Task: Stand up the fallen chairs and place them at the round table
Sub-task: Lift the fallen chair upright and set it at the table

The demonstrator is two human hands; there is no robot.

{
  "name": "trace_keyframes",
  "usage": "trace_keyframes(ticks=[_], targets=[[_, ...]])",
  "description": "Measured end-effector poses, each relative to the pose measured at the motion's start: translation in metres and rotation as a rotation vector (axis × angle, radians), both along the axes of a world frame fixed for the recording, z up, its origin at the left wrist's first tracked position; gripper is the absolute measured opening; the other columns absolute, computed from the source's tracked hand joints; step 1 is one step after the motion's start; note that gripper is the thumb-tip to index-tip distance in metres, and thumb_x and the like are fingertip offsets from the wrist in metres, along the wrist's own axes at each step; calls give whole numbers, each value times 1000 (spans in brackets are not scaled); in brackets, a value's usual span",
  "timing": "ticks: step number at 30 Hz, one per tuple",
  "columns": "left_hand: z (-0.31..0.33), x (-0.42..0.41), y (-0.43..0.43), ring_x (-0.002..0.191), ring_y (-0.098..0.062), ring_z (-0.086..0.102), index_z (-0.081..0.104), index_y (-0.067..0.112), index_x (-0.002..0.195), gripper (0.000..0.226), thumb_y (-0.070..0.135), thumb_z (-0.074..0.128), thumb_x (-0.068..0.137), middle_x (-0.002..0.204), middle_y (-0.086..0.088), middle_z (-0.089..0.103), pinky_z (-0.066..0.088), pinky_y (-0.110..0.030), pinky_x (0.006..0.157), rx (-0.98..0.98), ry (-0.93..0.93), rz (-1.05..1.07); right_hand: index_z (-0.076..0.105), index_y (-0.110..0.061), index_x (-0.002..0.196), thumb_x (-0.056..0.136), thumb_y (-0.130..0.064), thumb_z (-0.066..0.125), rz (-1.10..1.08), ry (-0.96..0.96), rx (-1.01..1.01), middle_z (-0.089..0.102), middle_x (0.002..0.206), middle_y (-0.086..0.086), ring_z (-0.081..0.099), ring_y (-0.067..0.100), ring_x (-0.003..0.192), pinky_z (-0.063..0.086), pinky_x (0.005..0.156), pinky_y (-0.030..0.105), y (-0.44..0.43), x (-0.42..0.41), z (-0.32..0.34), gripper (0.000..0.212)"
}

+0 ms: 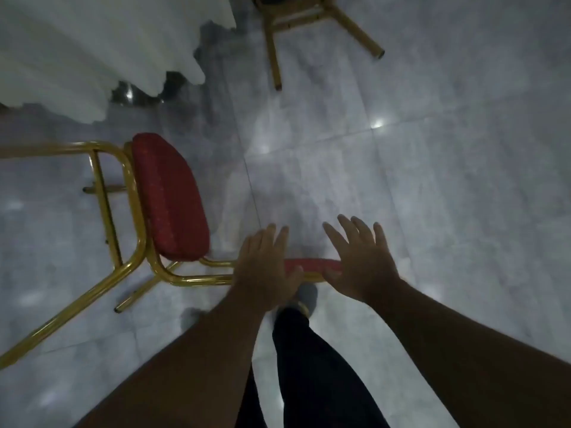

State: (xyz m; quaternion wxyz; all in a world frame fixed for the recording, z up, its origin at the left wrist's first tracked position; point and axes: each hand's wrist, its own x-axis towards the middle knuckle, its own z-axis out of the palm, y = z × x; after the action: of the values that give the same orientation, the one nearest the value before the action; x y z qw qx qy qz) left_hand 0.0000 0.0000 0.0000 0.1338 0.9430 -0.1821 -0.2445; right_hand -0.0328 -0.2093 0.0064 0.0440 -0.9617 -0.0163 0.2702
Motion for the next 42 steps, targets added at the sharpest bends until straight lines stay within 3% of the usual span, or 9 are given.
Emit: trace_keyframes(ticks=[7, 11, 14, 18, 21, 24, 28, 32, 42], targets=[[-102, -35, 6, 129, -32, 52, 44, 11, 146, 83, 48, 63, 74, 139, -10, 55, 40, -51, 113, -4, 30, -63, 33, -27, 153, 81, -75, 36, 60, 101, 8, 34, 161, 12, 32, 37, 148, 25, 110, 74, 7, -30, -98, 87], [-147, -41, -3, 128, -31, 52, 46, 12, 144, 81, 51, 61, 76, 137, -8, 57, 38, -49, 114, -38, 16, -103, 40, -24, 150, 83, -86, 5, 58, 153, 78, 38, 158, 13, 36, 37, 145, 23, 111, 72, 7, -39, -141, 98], [-169, -46, -15, 127, -30, 52, 45, 12, 145, 80, 56, 49, 79, 136, -9, 57, 39, -49, 114, -66, 15, -95, 37, -23, 151, 84, -79, 26, 100, 159, 83, 42, 155, 13, 40, 37, 142, 26, 110, 71, 1, -50, -168, 88], [-193, -58, -28, 124, -27, 52, 38, 14, 150, 88, 54, 64, 76, 138, -6, 54, 48, -44, 102, -84, 99, 4, 45, -19, 148, 85, -61, 50, 85, 61, 205, 49, 148, 12, 46, 34, 135, 31, 112, 61, -6, -63, -195, 75], [-203, -67, -35, 116, -26, 55, 35, 15, 152, 88, 51, 65, 77, 133, -5, 56, 50, -43, 92, -39, 123, 18, 54, -14, 139, 92, -48, 51, 52, 5, 296, 58, 137, 13, 54, 35, 125, 40, 108, 55, -8, -72, -213, 58], [-210, -74, -34, 102, -25, 60, 45, 14, 146, 73, 50, 61, 85, 119, -5, 63, 50, -43, 83, 30, 7, -20, 59, -13, 131, 97, -38, 48, 67, -23, 322, 64, 124, 10, 60, 32, 109, 48, 98, 49, -6, -81, -228, 43], [-220, -81, -32, 85, -24, 61, 62, 15, 116, 44, 48, 50, 90, 99, -4, 66, 49, -39, 73, 74, -148, -80, 61, -10, 123, 98, -26, 50, 74, -93, 328, 64, 110, 10, 58, 30, 95, 49, 86, 46, -8, -86, -240, 31], [-224, -82, -37, 76, -23, 58, 59, 19, 92, 26, 43, 66, 87, 86, -3, 61, 49, -39, 68, 130, -225, -101, 61, -8, 114, 90, -14, 47, 82, -182, 292, 61, 98, 10, 54, 29, 85, 50, 78, 45, -6, -89, -241, 29], [-203, -76, -13, 81, -24, 55, 59, 17, 96, 27, 28, 77, 79, 91, -4, 59, 45, -39, 71, 73, -227, -81, 64, -8, 110, 95, -26, 50, 91, -223, 262, 66, 99, 13, 61, 32, 88, 54, 80, 45, 13, -76, -201, 28]])
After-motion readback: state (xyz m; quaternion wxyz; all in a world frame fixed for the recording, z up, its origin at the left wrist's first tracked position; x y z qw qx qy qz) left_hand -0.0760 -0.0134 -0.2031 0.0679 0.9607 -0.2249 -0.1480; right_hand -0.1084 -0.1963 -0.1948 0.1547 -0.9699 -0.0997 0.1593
